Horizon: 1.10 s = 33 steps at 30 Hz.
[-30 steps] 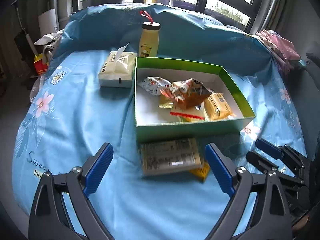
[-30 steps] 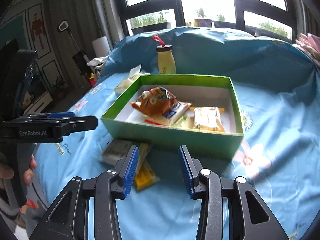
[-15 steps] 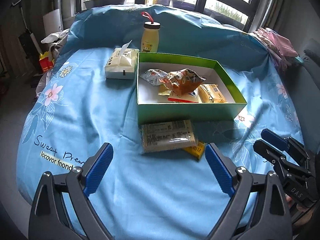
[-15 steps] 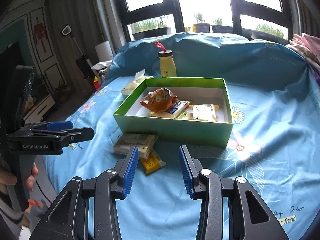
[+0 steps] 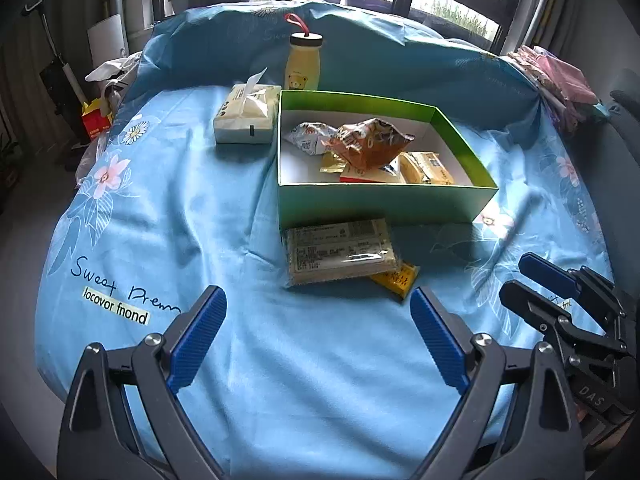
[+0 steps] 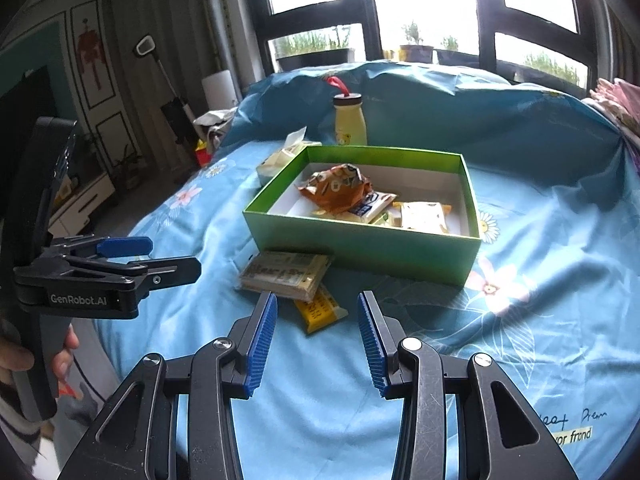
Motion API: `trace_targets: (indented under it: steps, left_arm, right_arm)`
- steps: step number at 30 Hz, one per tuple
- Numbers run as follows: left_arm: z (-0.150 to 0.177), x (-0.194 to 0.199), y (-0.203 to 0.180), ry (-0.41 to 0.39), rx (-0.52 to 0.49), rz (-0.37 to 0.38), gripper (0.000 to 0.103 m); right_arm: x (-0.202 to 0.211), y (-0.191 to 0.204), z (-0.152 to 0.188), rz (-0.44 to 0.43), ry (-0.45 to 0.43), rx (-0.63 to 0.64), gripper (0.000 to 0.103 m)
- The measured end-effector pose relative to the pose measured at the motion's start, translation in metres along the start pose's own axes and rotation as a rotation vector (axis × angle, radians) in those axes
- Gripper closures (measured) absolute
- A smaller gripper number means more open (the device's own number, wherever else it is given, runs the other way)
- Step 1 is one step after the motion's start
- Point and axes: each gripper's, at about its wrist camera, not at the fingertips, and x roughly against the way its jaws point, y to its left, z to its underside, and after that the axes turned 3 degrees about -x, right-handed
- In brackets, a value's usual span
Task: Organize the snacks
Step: 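Raise the grippers and move toward the clear-wrapped biscuit bar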
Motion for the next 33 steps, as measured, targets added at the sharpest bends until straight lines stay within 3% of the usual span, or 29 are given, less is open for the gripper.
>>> trace_targets:
  steps: [33]
  left_arm:
    - [0.005, -0.056, 0.019, 0.114, 0.046, 0.008, 0.009]
  right_arm:
    - [-0.053, 0.006, 0.003, -0.01, 0.107, 0.019, 0.061]
